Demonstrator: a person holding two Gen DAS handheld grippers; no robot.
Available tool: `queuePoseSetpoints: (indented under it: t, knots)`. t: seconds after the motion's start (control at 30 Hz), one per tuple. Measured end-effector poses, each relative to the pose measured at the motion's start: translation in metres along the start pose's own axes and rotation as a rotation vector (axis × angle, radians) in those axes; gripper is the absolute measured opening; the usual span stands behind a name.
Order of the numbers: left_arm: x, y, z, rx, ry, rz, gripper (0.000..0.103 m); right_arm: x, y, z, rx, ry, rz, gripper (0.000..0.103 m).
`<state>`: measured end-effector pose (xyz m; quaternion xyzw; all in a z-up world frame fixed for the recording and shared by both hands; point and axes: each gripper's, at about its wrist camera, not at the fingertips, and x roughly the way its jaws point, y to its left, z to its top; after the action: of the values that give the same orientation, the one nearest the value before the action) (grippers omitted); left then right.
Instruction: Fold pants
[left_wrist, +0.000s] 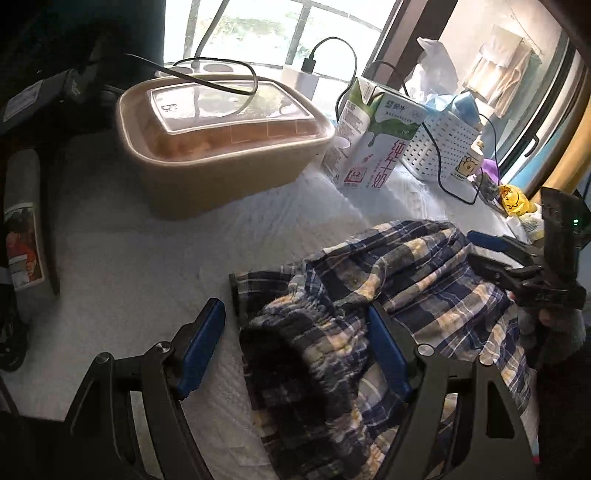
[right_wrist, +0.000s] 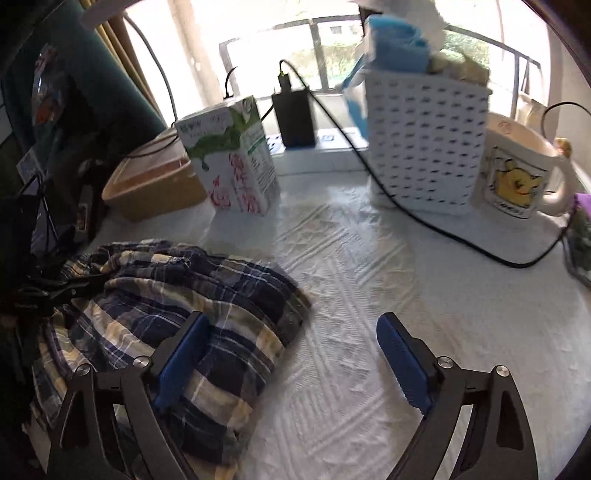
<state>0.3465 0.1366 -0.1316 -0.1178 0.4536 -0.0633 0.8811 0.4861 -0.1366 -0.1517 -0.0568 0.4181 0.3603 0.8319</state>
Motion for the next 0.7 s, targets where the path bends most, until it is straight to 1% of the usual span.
queuePoseSetpoints:
  t: [0.07, 0.17, 0.23, 0.27, 0.3, 0.33, 0.37, 0.43, 0.47, 0.5, 0.57, 0.67, 0.7]
  knots:
    - [0.002, -0.001, 0.002, 0.009, -0.012, 0.002, 0.077, 0.003, -0.001, 0.001, 0.003, 0.002, 0.01, 0.093]
    - [0.007, -0.008, 0.003, 0.044, -0.031, 0.028, 0.075, 0.006, -0.003, 0.002, 0.007, -0.002, 0.022, 0.093]
    - [0.01, -0.012, 0.002, 0.06, -0.042, 0.041, 0.071, 0.007, -0.002, 0.003, 0.002, -0.002, 0.028, 0.093]
    - [0.01, -0.014, 0.001, 0.069, -0.044, 0.041, 0.068, 0.007, -0.002, 0.003, -0.002, -0.001, 0.033, 0.093]
    - [0.01, -0.015, 0.001, 0.07, -0.041, 0.024, 0.056, 0.008, -0.001, 0.004, -0.006, -0.001, 0.035, 0.093]
    - [0.01, -0.017, 0.001, 0.069, -0.041, 0.013, 0.053, 0.008, -0.001, 0.004, -0.01, -0.001, 0.04, 0.093]
    - [0.01, -0.019, -0.001, 0.077, -0.041, 0.019, 0.05, 0.01, 0.002, 0.005, -0.018, -0.001, 0.053, 0.093]
    - [0.01, -0.023, -0.002, 0.093, -0.039, 0.023, 0.04, 0.013, 0.008, 0.007, -0.039, 0.003, 0.075, 0.087]
    - [0.01, -0.025, -0.003, 0.091, -0.039, 0.021, 0.038, 0.015, 0.013, 0.009, -0.055, 0.003, 0.081, 0.086]
    - [0.009, -0.027, -0.003, 0.09, -0.037, 0.018, 0.034, 0.017, 0.016, 0.009, -0.064, 0.008, 0.091, 0.083]
    - [0.009, -0.032, -0.005, 0.099, -0.041, 0.031, 0.032, 0.02, 0.022, 0.011, -0.084, 0.012, 0.101, 0.079]
    - [0.007, -0.036, -0.006, 0.107, -0.051, 0.046, 0.029, 0.022, 0.033, 0.011, -0.119, 0.016, 0.095, 0.064]
    - [0.005, -0.037, -0.007, 0.107, -0.057, 0.05, 0.028, 0.022, 0.037, 0.011, -0.135, 0.015, 0.087, 0.055]
